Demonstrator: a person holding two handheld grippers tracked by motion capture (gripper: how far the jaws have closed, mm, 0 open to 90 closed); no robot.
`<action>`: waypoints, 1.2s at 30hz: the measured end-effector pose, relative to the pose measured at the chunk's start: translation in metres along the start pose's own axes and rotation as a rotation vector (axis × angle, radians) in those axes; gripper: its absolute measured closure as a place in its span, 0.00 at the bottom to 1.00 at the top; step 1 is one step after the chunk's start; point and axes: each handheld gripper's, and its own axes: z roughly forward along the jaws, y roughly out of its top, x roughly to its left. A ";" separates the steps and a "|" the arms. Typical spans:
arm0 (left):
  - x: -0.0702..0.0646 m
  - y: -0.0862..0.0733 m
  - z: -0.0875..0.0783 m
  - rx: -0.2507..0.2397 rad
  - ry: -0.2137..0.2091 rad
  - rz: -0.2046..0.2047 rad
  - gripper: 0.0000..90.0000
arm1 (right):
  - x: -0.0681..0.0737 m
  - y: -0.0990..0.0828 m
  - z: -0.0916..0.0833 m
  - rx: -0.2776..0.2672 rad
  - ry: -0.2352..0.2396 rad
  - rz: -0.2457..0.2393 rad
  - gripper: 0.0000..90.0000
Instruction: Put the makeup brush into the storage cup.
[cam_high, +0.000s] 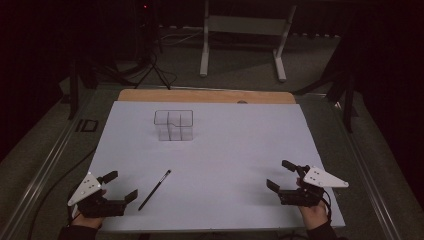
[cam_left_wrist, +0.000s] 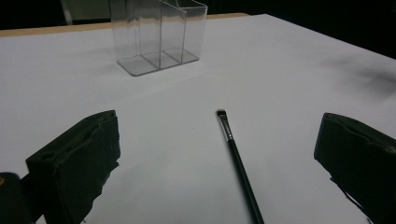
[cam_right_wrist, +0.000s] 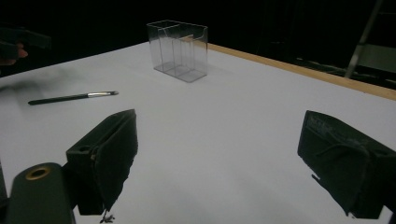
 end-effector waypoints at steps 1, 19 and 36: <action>0.000 0.000 0.000 0.000 0.000 0.001 0.02 | 0.000 0.000 0.000 0.000 0.006 0.001 0.13; 0.000 0.001 -0.003 0.003 -0.006 -0.023 0.02 | 0.001 0.002 -0.003 -0.021 0.024 0.007 0.14; -0.001 0.042 -0.005 0.047 -0.084 0.016 0.02 | -0.005 -0.002 0.006 -0.038 0.062 -0.002 0.14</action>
